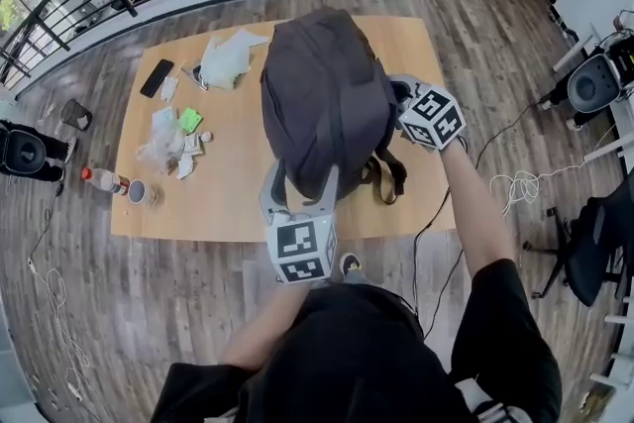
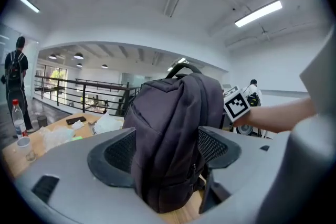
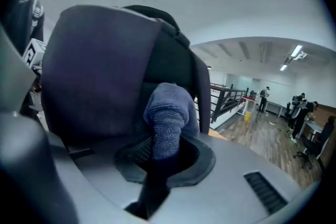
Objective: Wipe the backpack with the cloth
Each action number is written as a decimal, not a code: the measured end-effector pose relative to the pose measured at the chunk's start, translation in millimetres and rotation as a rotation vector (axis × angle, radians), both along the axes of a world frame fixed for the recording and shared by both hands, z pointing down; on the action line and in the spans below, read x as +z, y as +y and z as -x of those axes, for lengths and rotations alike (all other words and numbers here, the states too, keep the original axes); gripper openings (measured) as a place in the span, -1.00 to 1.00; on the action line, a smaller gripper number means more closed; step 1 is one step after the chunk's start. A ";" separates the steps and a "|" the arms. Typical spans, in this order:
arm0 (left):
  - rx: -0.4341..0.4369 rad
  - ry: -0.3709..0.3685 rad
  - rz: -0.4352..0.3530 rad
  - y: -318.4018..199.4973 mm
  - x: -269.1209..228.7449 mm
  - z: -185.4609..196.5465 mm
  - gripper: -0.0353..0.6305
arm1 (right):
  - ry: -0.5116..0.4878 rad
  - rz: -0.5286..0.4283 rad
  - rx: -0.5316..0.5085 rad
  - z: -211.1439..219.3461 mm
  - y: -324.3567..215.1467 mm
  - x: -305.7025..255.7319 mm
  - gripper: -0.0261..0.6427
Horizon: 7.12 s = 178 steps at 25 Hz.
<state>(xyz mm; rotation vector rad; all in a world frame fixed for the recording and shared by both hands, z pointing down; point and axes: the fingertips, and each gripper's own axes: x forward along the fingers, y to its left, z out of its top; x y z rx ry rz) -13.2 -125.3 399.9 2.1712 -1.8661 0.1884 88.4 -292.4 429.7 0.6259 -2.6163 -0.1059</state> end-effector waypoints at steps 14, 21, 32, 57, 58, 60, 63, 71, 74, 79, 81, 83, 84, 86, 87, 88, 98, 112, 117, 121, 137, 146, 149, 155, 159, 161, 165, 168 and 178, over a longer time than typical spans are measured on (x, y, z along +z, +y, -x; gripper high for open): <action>0.085 -0.354 -0.033 -17.7 -10.4 67.2 -0.04 | -0.042 -0.130 -0.057 69.2 137.0 -27.6 -0.80; -0.030 -0.439 -0.035 -32.4 -7.7 143.7 -0.31 | -0.030 -0.122 -0.296 163.0 215.5 -26.8 -0.80; -0.140 -0.175 -0.028 1.3 -10.0 168.6 -0.50 | -0.249 -0.195 0.114 4.7 78.5 -103.8 -0.80; -0.008 -0.058 -0.026 -99.7 4.9 209.0 -0.83 | -0.122 -0.074 -0.128 42.2 34.3 -80.6 -0.82; 0.008 -0.073 -0.028 -103.3 5.1 211.6 -0.83 | -0.099 -0.096 -0.110 43.6 43.1 -77.2 -0.81; 0.026 -0.102 -0.028 -111.2 5.5 216.1 -0.83 | -0.067 -0.124 -0.093 45.9 51.9 -77.4 -0.81; 0.024 -0.139 -0.016 -126.0 3.1 221.6 -0.83 | -0.093 -0.073 -0.128 50.4 56.8 -88.3 -0.81; -0.069 -0.138 -0.002 -98.2 9.6 231.2 -0.83 | -0.357 -0.017 -0.199 89.6 79.8 -172.6 -0.81; -0.084 -0.071 0.023 -69.2 20.6 220.6 -0.83 | -0.314 0.004 -0.173 102.0 71.5 -149.1 -0.81; -0.024 -0.036 0.071 -32.0 43.0 194.1 -0.84 | -0.376 0.067 -0.116 91.2 83.1 -99.5 -0.81; 0.011 -0.054 0.117 -19.8 60.1 181.6 -0.84 | -0.298 0.100 -0.107 86.4 86.5 -59.2 -0.81; 0.040 -0.056 0.166 -10.4 80.0 168.9 -0.84 | -0.191 0.126 -0.087 80.0 83.9 -9.3 -0.81; 0.052 -0.052 0.190 -6.1 90.8 162.8 -0.84 | -0.143 0.148 -0.073 77.5 80.9 16.2 -0.81; 0.064 -0.045 0.236 1.6 112.0 152.6 -0.84 | -0.035 0.190 -0.057 74.9 76.1 64.7 -0.81; 0.067 -0.040 0.257 5.8 121.5 147.6 -0.84 | 0.025 0.195 -0.059 74.2 76.3 84.2 -0.81; 0.067 -0.032 0.276 10.7 130.4 142.4 -0.84 | 0.074 0.191 -0.066 73.8 77.8 97.1 -0.81; -0.020 -0.023 0.330 39.9 156.7 147.9 -0.84 | -0.143 -0.272 -0.152 103.2 81.1 -148.3 -0.81; -0.150 0.089 0.172 39.8 87.0 166.3 -0.84 | -0.057 -0.065 -0.066 79.8 68.2 31.8 -0.81; -0.129 0.079 0.185 46.1 90.2 156.6 -0.84 | 0.061 0.053 -0.011 69.0 52.8 133.8 -0.81; -0.141 0.069 0.205 52.1 92.6 158.1 -0.84 | 0.067 0.143 0.018 55.7 42.9 174.0 -0.81; -0.186 0.119 0.217 75.2 98.3 168.2 -0.84 | -0.008 -0.205 -0.098 101.5 83.8 -59.8 -0.81; -0.218 0.148 0.175 90.4 85.2 189.8 -0.84 | -0.062 -0.293 -0.235 198.2 130.0 -155.7 -0.81; -0.226 0.165 0.157 96.3 82.5 196.6 -0.84 | 0.035 -0.346 -0.270 240.5 150.3 -133.3 -0.81; -0.252 0.174 0.181 112.8 96.2 215.8 -0.84 | 0.058 -0.392 -0.184 251.5 153.8 -96.5 -0.81; -0.252 0.182 0.185 115.4 97.1 219.0 -0.84 | 0.243 -0.538 -0.179 269.0 158.7 -29.6 -0.81; -0.252 0.181 0.177 117.0 92.8 222.0 -0.84 | 0.338 -0.742 -0.160 274.9 158.2 0.8 -0.81; -0.261 0.180 0.167 126.2 89.9 232.8 -0.84 | 0.335 -0.642 -0.188 284.4 169.5 70.6 -0.81; -0.273 0.177 0.175 134.8 94.2 243.7 -0.84 | 0.345 -0.400 -0.235 294.0 178.8 131.9 -0.81; -0.250 0.192 0.185 140.3 109.0 257.9 -0.84 | 0.214 -0.336 -0.307 305.1 195.8 38.9 -0.81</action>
